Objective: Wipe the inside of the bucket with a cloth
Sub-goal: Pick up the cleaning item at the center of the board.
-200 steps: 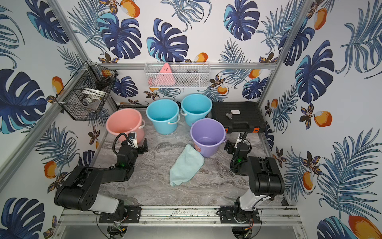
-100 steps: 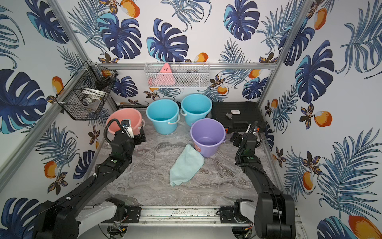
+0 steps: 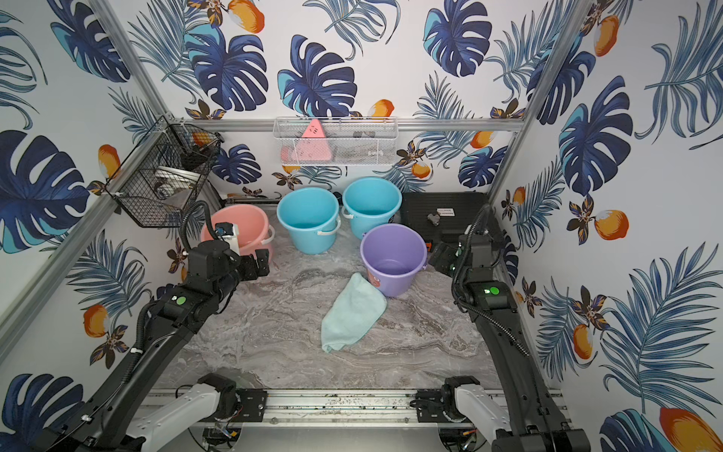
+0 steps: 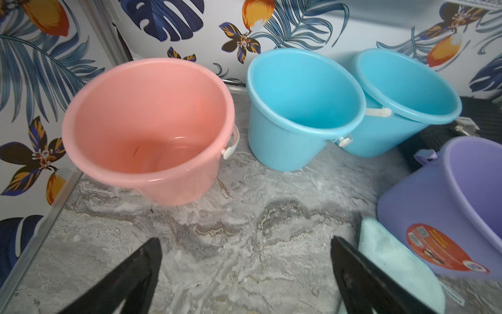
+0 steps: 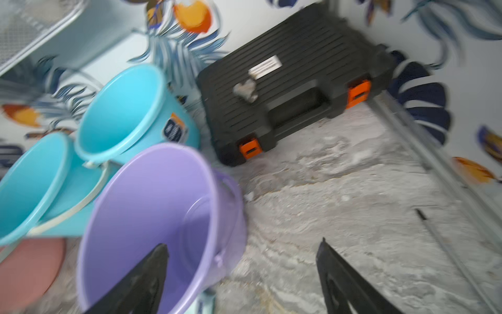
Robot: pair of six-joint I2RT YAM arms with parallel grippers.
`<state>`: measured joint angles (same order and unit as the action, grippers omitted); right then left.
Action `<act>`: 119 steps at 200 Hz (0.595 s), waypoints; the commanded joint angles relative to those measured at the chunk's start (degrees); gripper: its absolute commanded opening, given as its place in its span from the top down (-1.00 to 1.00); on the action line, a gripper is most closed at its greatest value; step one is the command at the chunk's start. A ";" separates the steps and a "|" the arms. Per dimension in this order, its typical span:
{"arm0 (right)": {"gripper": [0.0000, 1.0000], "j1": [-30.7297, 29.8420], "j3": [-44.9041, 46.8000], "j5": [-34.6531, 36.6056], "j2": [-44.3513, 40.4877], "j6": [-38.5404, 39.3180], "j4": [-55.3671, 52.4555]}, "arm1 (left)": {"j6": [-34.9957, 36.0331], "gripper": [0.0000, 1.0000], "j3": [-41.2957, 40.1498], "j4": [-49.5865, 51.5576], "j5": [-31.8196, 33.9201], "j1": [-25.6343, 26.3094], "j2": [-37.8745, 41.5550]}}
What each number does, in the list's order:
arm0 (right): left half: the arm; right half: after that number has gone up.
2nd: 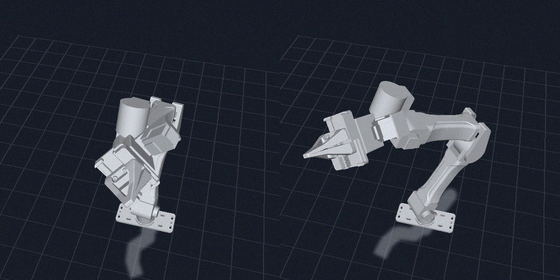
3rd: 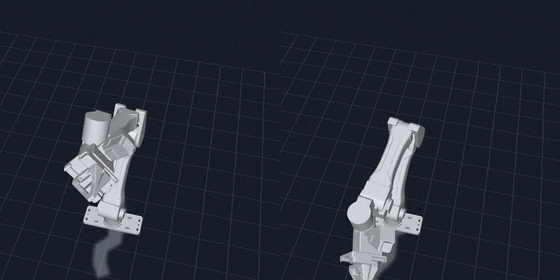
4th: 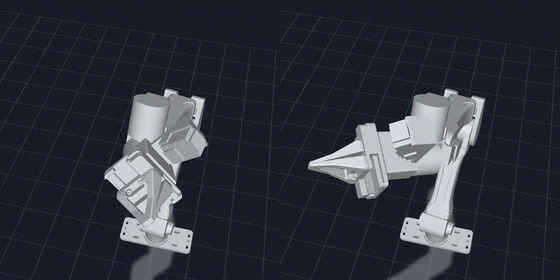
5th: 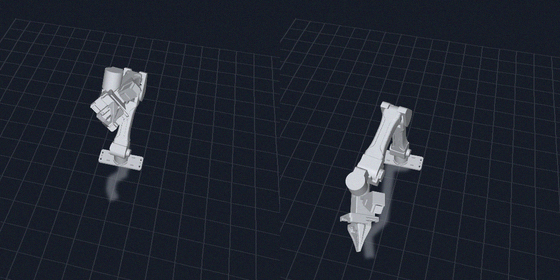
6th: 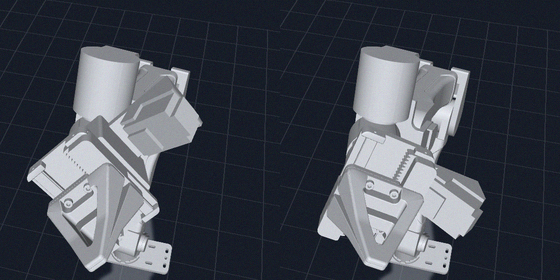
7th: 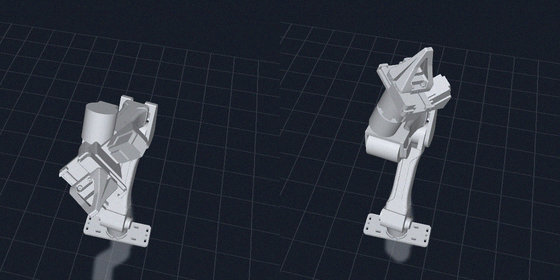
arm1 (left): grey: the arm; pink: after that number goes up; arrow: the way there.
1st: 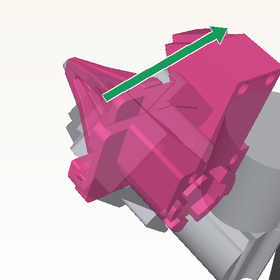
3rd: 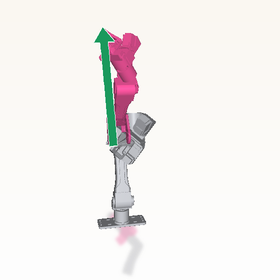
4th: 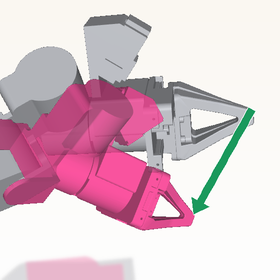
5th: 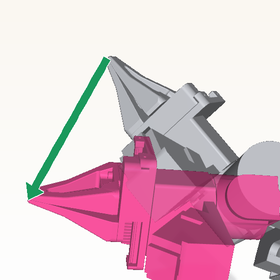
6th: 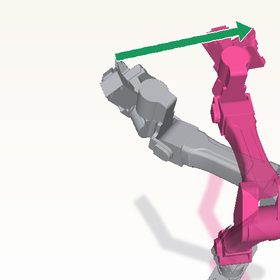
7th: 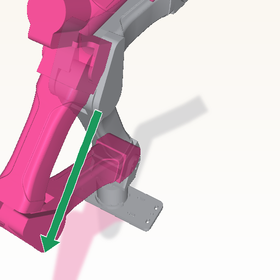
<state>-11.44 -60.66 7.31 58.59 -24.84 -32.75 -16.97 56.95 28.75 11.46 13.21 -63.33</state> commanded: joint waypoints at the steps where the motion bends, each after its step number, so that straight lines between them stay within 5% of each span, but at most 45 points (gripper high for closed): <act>1: -0.74 -9.76 -3.18 2.47 1.85 -2.80 -9.72 | -0.81 -0.98 0.82 6.82 -3.56 0.04 0.55; 67: -0.79 -38.14 -8.70 8.67 16.30 -8.96 -11.33 | -0.69 -0.99 -4.10 4.48 -3.88 -0.02 0.58; 119: -1.00 -45.33 -10.18 11.25 29.10 -10.29 -9.21 | -1.75 -0.99 -4.79 5.08 -2.24 0.04 1.10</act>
<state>-55.88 -70.48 16.23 84.14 -33.45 -41.65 -17.26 52.36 34.30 8.40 13.21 -62.41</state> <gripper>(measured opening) 0.987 0.993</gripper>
